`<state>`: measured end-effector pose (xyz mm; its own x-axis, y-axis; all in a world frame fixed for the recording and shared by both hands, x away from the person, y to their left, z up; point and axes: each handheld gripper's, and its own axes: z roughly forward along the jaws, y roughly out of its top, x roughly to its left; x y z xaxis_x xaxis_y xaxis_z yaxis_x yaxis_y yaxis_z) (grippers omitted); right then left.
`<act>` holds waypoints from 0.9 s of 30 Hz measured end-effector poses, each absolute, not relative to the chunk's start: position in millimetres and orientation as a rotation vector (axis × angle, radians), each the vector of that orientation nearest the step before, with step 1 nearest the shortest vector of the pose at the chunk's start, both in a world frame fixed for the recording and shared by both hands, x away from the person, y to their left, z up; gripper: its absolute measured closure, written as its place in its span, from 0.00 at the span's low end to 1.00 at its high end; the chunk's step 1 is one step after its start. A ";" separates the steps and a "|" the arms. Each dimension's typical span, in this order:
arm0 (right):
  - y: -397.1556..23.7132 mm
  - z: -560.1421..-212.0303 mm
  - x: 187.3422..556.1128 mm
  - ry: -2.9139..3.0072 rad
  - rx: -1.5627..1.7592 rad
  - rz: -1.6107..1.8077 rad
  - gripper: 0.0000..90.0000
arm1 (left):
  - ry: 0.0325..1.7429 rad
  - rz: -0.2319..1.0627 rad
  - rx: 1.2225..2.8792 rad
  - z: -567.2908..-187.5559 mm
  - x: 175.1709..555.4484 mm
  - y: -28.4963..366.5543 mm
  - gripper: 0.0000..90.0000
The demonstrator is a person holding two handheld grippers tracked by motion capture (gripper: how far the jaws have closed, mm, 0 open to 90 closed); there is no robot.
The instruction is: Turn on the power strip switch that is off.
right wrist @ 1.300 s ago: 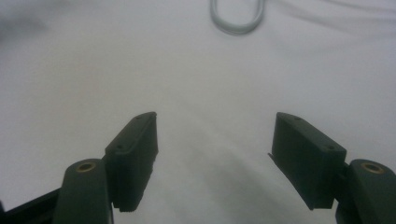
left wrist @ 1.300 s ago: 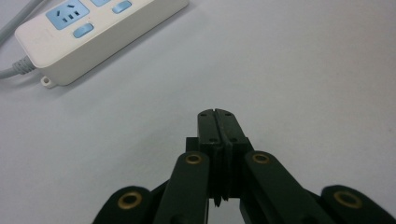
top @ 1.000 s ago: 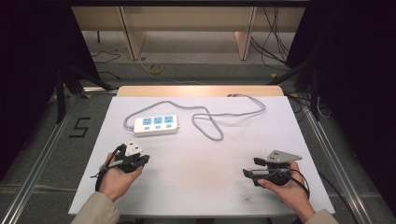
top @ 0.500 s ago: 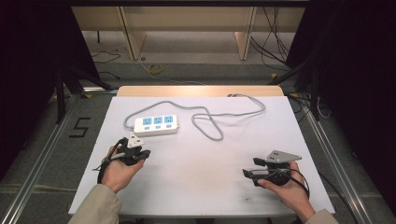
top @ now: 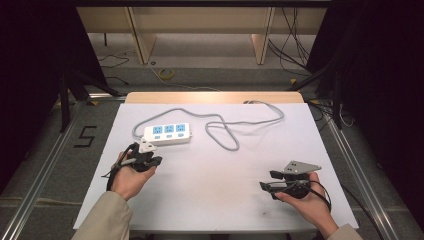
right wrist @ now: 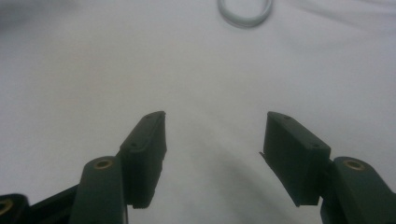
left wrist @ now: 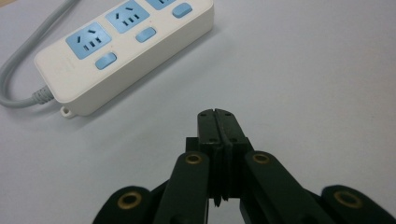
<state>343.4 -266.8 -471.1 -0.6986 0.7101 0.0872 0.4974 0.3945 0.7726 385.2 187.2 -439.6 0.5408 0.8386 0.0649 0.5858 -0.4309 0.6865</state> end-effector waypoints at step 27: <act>-267.5 -470.5 343.4 2.392 1.074 1.190 0.46 | 1.154 0.544 2.211 -429.2 414.9 178.6 1.00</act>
